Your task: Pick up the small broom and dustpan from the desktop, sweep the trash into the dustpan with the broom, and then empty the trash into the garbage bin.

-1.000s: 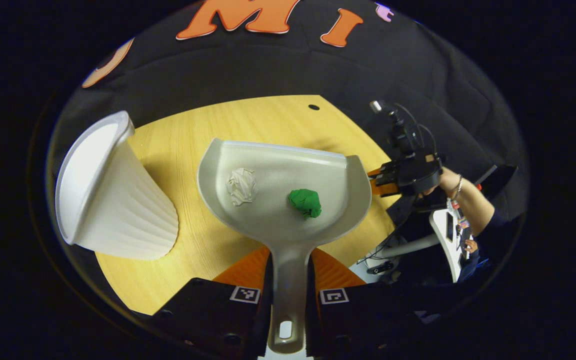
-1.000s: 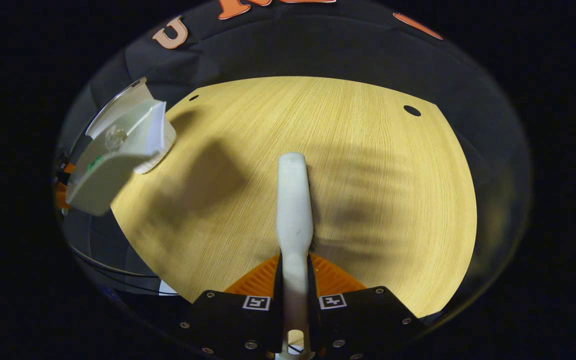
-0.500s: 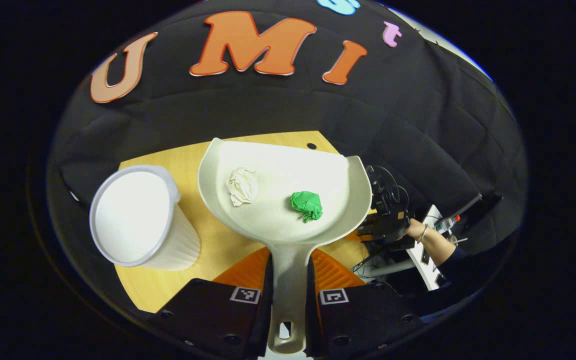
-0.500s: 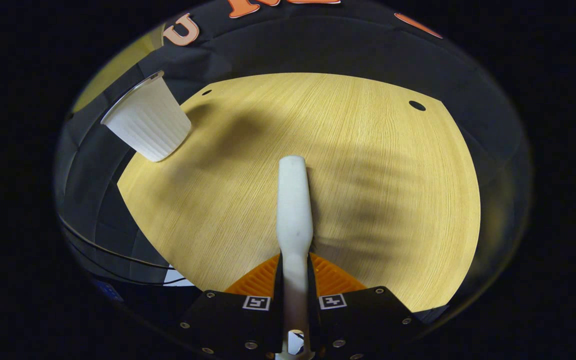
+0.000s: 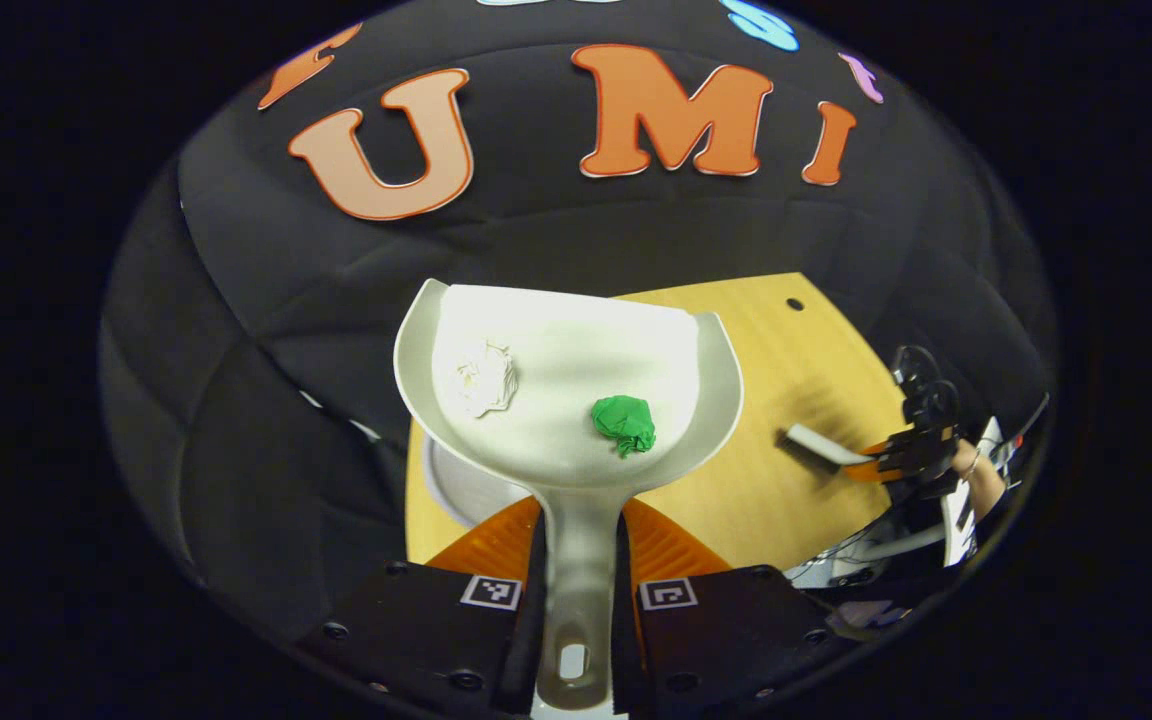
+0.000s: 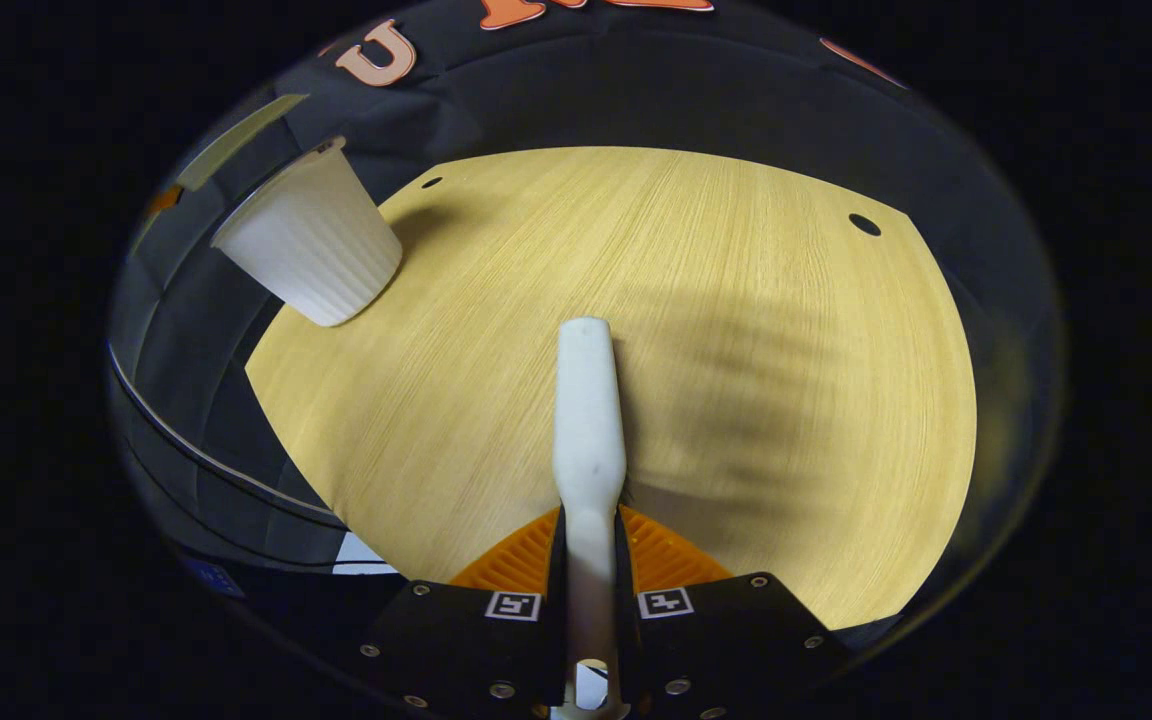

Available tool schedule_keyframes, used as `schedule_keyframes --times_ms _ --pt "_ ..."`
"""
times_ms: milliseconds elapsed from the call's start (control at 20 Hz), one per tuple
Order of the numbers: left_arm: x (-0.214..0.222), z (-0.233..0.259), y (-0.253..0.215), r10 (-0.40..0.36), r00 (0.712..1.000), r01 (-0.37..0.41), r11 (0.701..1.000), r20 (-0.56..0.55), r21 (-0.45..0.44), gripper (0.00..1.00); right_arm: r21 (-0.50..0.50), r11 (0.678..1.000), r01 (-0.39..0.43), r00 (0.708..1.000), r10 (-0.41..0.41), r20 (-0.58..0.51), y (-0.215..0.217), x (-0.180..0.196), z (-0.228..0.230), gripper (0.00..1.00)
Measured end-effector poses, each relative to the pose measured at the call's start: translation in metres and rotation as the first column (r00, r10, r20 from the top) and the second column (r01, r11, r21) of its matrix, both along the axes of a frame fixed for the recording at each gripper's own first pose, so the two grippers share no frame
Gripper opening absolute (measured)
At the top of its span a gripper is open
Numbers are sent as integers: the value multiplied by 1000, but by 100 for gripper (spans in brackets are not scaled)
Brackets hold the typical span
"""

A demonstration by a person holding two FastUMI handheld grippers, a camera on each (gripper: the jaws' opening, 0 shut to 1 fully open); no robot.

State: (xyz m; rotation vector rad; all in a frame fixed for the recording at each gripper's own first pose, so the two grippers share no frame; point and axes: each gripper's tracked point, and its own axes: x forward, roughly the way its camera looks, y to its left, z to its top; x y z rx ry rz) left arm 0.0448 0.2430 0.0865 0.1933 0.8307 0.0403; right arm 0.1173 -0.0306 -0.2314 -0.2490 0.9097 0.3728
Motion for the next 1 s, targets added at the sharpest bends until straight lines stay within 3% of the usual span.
schedule_keyframes --times_ms 200,450,700,1000 --pt "-8 -4 29 20 998 -13 992 -58 123 29 3 1000 15 1000 -15 -1 0 -1 4 21" --pt "-15 -7 59 -22 990 57 967 -143 249 29 -1 999 43 999 -43 8 -1 -2 4 21" --pt "-17 -5 81 -66 976 145 907 -206 396 29 -3 998 69 997 -69 17 -1 -2 3 20" --pt "-9 2 96 -112 949 268 776 -294 571 29 12 996 92 995 -93 24 -1 -4 3 21"
